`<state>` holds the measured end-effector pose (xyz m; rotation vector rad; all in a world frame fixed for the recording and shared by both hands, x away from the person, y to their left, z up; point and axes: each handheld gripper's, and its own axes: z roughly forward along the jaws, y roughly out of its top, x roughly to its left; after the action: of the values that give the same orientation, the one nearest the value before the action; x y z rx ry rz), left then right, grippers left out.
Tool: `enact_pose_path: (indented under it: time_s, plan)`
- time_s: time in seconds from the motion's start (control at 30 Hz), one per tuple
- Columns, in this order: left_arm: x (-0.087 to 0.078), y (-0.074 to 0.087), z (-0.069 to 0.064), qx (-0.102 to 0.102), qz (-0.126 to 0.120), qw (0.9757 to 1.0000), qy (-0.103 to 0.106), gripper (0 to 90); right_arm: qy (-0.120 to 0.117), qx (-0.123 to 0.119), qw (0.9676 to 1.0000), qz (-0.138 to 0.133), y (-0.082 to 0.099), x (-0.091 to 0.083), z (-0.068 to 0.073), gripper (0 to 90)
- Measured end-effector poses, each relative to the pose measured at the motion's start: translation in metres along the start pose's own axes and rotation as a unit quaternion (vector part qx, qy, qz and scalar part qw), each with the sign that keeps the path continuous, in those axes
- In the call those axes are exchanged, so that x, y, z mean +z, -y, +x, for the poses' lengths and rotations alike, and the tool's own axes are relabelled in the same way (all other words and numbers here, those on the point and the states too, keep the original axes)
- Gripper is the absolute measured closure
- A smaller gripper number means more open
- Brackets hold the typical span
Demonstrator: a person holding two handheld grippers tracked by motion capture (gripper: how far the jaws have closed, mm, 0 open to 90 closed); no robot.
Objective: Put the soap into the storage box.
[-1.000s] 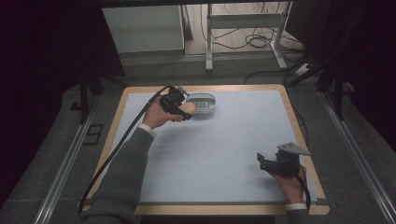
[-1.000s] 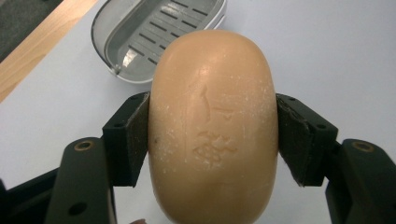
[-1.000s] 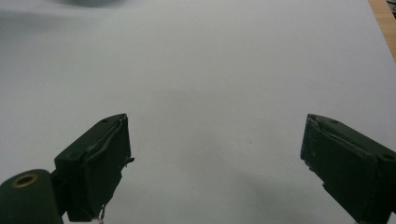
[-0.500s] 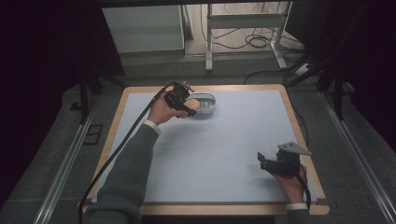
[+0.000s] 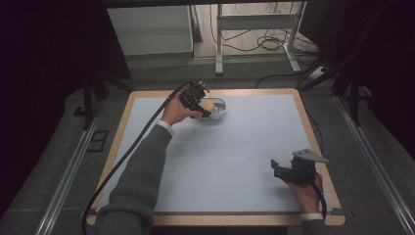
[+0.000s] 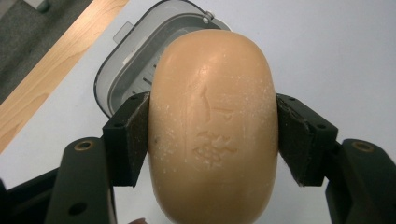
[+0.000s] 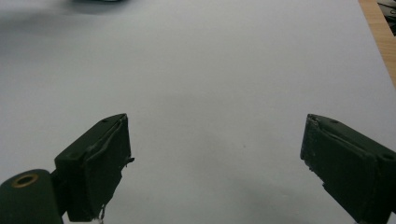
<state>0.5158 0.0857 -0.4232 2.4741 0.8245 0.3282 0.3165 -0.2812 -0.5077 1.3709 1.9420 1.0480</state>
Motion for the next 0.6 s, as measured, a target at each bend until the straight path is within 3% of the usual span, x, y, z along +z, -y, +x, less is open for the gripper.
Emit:
enact_pose_path:
  time_s: [0.6]
  plan:
    - [0.027,-0.027,0.018,0.004,0.014,0.9999,0.007,32.9,0.006,0.003,1.0,0.004,0.002,0.001,-0.004,8.5]
